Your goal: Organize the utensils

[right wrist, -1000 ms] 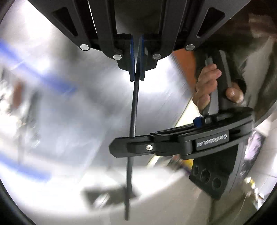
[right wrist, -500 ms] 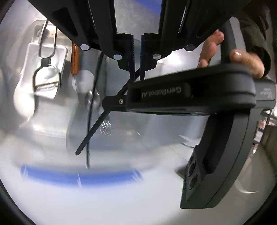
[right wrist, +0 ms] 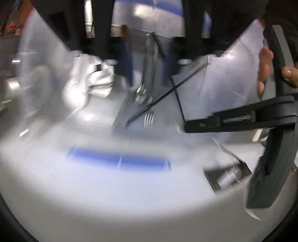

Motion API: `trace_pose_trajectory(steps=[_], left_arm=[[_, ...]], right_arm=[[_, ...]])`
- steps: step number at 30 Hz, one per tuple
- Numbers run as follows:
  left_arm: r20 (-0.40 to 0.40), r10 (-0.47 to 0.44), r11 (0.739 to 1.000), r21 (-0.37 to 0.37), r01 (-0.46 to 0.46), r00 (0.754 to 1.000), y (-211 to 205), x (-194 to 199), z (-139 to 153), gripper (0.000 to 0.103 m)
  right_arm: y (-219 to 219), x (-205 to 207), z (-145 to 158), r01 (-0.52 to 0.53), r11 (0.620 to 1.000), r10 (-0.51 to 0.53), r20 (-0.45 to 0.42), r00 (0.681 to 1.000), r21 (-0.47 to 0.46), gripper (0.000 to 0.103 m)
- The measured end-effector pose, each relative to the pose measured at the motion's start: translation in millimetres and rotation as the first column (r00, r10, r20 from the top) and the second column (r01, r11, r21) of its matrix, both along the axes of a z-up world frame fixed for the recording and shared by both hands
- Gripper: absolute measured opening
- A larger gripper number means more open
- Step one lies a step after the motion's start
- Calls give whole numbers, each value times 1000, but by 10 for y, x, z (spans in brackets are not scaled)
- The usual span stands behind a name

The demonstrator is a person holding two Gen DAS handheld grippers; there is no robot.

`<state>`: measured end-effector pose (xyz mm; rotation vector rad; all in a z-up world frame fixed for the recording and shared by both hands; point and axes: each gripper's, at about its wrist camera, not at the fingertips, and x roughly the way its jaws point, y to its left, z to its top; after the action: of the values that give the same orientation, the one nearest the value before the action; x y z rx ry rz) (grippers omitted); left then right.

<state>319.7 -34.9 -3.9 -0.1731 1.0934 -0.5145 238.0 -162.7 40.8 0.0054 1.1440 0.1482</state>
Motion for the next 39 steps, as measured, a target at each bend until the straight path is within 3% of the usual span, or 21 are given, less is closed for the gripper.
trace_pose_trajectory(steps=[2, 3, 4, 6, 7, 13, 18, 21, 23, 26, 30, 39], left_arm=[[192, 43, 998, 26, -49, 980, 129, -431, 440, 36], [243, 67, 996, 41, -79, 968, 194, -563, 586, 75], [317, 109, 989, 65, -136, 942, 266, -802, 744, 94], [411, 141, 971, 119, -206, 901, 346, -1158, 907, 94], [429, 146, 962, 147, -228, 891, 384, -1281, 949, 95], [445, 235, 914, 202, -353, 864, 532, -1895, 918, 95], [410, 217, 899, 269, -345, 886, 411, -2220, 645, 95], [317, 217, 918, 254, -303, 923, 381, -2277, 359, 95], [269, 241, 918, 250, -309, 933, 392, -2330, 220, 95], [268, 260, 895, 293, -336, 927, 343, -2416, 135, 95], [313, 278, 882, 292, -371, 908, 293, -2485, 206, 95], [375, 235, 891, 284, -353, 897, 141, -2473, 284, 95]], right_arm=[[26, -280, 258, 32, 997, -23, 120, 993, -67, 54], [-31, -450, 391, 75, 991, -53, 193, 980, -106, 63], [-21, -557, 452, 102, 988, -73, 229, 971, -119, 71], [-55, -753, 570, 160, 977, -113, 294, 949, -142, 75], [-84, -846, 601, 174, 974, -122, 308, 943, -146, 78], [-133, -1355, 759, 208, 965, -140, 354, 925, -162, 95], [-5, -1675, 598, 154, 968, -92, 292, 952, -197, 98], [-12, -1771, 423, 150, 972, -103, 247, 963, -180, 98], [-27, -1838, 331, 173, 969, -129, 235, 963, -179, 98], [-83, -1893, 243, 200, 964, -161, 211, 964, -178, 98], [-202, -1918, 210, 244, 960, -213, 204, 956, -141, 98], [-221, -1875, 99, 250, 964, -228, 194, 954, -94, 98]])
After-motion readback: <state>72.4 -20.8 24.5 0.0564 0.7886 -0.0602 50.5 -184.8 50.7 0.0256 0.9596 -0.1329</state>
